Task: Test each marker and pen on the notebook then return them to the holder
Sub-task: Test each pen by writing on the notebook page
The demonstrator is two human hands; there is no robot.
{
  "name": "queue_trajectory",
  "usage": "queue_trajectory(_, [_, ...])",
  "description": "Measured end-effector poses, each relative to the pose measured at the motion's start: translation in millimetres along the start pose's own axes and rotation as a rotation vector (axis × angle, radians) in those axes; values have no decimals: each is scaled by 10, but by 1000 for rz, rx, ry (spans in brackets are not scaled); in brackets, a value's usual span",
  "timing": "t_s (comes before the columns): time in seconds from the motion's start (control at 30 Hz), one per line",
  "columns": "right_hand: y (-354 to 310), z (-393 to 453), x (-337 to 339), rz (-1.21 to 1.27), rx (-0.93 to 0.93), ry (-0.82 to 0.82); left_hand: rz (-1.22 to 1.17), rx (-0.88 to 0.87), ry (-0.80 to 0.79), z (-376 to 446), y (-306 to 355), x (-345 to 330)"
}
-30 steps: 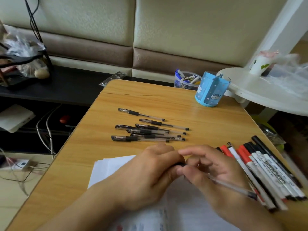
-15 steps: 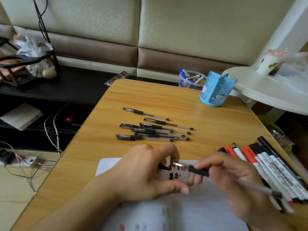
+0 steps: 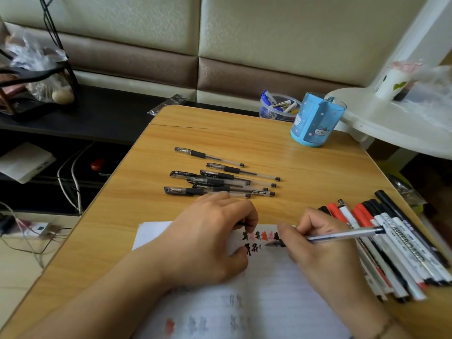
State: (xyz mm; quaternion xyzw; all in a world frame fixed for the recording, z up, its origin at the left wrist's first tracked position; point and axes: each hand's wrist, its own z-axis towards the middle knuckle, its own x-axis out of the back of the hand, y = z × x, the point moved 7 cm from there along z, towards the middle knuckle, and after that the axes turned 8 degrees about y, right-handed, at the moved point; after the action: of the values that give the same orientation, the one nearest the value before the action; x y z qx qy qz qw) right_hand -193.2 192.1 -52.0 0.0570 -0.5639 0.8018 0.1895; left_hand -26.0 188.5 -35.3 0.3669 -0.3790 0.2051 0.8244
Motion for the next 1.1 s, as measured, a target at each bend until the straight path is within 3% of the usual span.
queue_trajectory(0.33, [2,18,-25,-41,30,-14,-38,-51,25,14,43,-12])
queue_trajectory(0.6, [-10,17,-26,-79,64,2,-149,-37,-41,7,52,-23])
queue_trajectory(0.93, [16,34,-35,-40,11,-24,-139,-33,153,35,-18,4])
queue_trajectory(1.1, [28,44,-30,-44,-2,-34,-152,-57,164,51,-6,20])
